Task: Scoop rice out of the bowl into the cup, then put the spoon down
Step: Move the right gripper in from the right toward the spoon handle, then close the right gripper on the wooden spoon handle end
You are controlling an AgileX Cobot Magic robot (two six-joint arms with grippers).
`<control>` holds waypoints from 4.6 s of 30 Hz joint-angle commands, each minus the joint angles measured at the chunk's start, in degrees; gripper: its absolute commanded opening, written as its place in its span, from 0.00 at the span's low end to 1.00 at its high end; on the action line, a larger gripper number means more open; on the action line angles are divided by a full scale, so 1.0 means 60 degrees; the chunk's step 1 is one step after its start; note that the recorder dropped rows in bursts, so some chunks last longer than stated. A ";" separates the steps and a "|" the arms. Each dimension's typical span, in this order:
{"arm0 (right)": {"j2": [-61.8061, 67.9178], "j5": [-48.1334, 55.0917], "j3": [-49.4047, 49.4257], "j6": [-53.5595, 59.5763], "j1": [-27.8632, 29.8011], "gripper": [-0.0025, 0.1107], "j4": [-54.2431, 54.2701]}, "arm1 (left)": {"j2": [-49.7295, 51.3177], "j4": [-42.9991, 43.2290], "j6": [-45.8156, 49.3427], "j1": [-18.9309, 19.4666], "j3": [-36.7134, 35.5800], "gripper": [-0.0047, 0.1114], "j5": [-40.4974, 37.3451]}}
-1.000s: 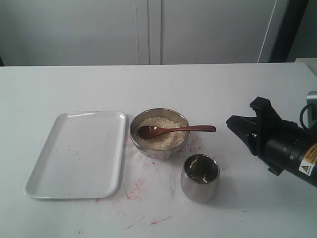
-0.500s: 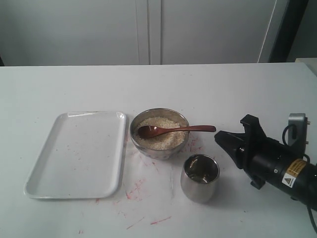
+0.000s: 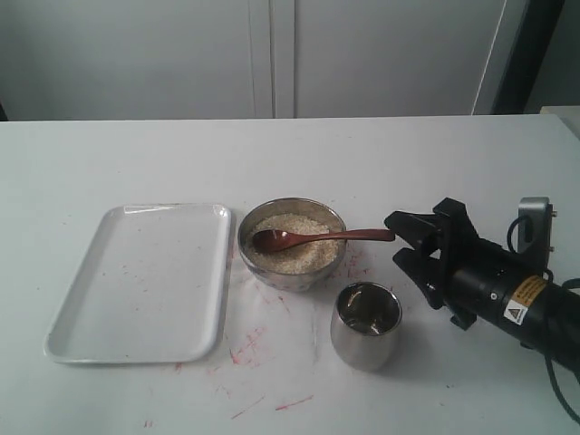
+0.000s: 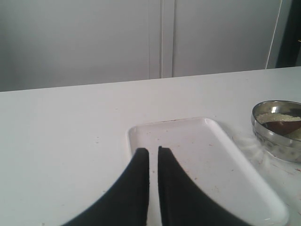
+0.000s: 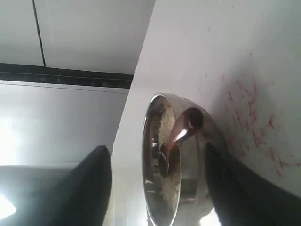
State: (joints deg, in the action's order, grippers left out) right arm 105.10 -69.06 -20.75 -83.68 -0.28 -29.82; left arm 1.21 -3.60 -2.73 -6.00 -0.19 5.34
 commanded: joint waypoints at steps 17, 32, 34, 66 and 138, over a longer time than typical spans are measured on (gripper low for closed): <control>0.0024 0.0980 -0.0537 -0.0260 0.0047 0.49 0.0139 | 0.0008 -0.0037 -0.0013 -0.0029 0.0032 0.16 0.0101; 0.0024 0.1864 -0.1035 -0.0650 0.0047 0.49 -0.0211 | 0.0008 -0.0037 -0.0013 -0.0029 0.0032 0.16 0.0101; 0.0043 0.1988 -0.1158 -0.0650 0.0047 0.49 -0.0231 | 0.0008 -0.0037 -0.0013 -0.0029 0.0032 0.16 0.0101; 0.0077 0.3585 -0.2156 -0.0668 -0.0665 0.49 -0.0278 | 0.0008 -0.0037 -0.0013 -0.0029 0.0032 0.16 0.0101; 0.0607 0.2716 -0.2698 0.0310 -0.1198 0.14 0.0279 | 0.0008 -0.0037 -0.0013 -0.0029 0.0032 0.16 0.0101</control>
State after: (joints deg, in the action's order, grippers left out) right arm 109.30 -51.46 -36.67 -83.28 -7.33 -28.13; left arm 1.21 -3.60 -2.73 -6.00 -0.19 5.34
